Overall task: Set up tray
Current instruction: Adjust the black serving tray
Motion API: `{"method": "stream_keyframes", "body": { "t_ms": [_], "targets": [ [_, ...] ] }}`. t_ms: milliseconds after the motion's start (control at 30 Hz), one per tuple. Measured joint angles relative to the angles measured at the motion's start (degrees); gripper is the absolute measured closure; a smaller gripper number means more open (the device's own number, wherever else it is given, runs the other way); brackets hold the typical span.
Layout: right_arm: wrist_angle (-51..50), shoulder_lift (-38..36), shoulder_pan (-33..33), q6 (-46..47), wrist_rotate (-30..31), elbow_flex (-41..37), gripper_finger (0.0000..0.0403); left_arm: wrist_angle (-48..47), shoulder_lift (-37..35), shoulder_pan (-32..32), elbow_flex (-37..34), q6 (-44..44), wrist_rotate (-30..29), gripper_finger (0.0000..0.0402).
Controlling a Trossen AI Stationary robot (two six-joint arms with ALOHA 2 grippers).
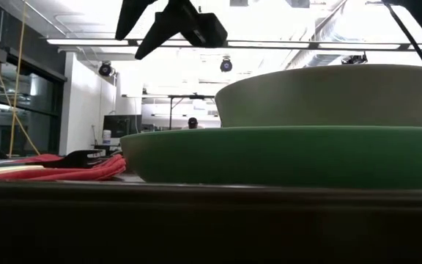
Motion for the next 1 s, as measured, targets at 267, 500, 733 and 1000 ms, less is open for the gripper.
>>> {"method": "stream_keyframes", "body": {
  "t_ms": [267,500,733,1000],
  "targets": [
    [1.7,2.5,4.9,10.8,7.4,0.0,0.03,0.0,-3.2,0.0,0.0,6.3,0.4,0.0286],
    [8.0,5.5,7.4,31.0,12.1,0.0,0.03,0.0,-6.7,0.0,0.0,10.7,1.6,0.0286],
    [12.7,8.5,6.3,43.2,12.1,0.0,0.03,0.0,-8.7,0.0,0.0,15.5,5.3,0.0286],
    [14.2,9.6,2.9,44.2,10.1,0.0,0.03,0.0,-8.7,0.0,0.0,23.6,9.5,0.0286]
  ]
}}
